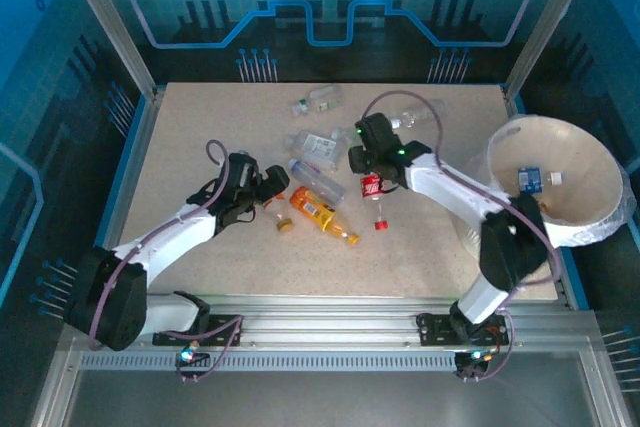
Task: Put the plastic bottles in the bin
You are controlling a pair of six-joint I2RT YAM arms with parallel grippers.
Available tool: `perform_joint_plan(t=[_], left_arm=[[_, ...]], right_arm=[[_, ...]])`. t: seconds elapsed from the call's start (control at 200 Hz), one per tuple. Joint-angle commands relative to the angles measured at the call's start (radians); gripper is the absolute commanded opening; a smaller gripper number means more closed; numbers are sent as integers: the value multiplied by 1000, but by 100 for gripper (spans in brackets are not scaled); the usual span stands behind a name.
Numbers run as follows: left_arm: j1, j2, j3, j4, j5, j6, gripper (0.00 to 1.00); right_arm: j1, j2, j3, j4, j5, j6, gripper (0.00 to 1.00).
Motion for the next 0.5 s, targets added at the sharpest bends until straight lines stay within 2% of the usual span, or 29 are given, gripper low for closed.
perform_joint_plan(t=[0.0, 0.38, 0.495], left_arm=[[8, 19, -5, 39, 24, -11, 99], [8, 1, 8, -1, 29, -35, 99], [8, -25, 15, -3, 41, -35, 99]], right_arm=[[10, -118, -9, 62, -1, -81, 46], [-9, -372, 97, 32, -19, -180, 46], [-53, -435, 133, 24, -85, -175, 45]])
